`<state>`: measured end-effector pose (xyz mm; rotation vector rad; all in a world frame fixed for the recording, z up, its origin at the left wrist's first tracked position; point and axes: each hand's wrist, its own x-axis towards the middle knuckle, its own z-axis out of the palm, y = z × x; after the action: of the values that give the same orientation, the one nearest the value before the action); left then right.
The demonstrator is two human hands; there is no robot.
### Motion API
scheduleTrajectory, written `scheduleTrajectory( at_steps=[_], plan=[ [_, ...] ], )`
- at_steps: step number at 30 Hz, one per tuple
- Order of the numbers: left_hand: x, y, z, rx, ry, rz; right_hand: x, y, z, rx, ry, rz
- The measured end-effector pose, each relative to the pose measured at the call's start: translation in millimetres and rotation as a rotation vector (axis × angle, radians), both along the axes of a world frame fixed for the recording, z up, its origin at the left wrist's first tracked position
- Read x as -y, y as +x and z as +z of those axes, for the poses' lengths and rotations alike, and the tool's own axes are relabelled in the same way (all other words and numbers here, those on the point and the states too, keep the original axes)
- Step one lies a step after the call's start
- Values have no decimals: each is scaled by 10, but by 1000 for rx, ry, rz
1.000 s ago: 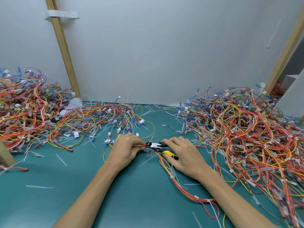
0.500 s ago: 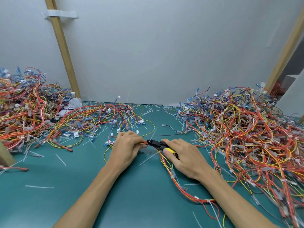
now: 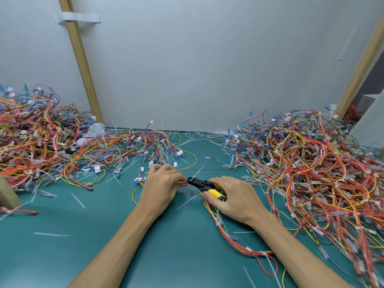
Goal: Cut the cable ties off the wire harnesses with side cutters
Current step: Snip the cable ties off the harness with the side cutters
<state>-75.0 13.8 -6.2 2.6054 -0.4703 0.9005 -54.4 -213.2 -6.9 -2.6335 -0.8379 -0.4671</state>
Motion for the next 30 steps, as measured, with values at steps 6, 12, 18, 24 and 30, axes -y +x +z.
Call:
scheduleTrajectory(
  at_steps=[6,12,18,24,30],
  plan=[
    [-5,14,-20,-8,3,3,-12,10,-7,-6,-35,-38],
    [-17,31,-68,-66,-23,14,-54,57,-29,30,-135,-97],
    [-40,121,-141,-197,-53,-17,-90,82,-73,144,-250,-107],
    [-30,158,-155,-266,-66,-47,-78,93,-82,234,-176,-106],
    [-19,131,-119,-264,-136,-69,-70,61,3,150,-133,-123]
  ],
)
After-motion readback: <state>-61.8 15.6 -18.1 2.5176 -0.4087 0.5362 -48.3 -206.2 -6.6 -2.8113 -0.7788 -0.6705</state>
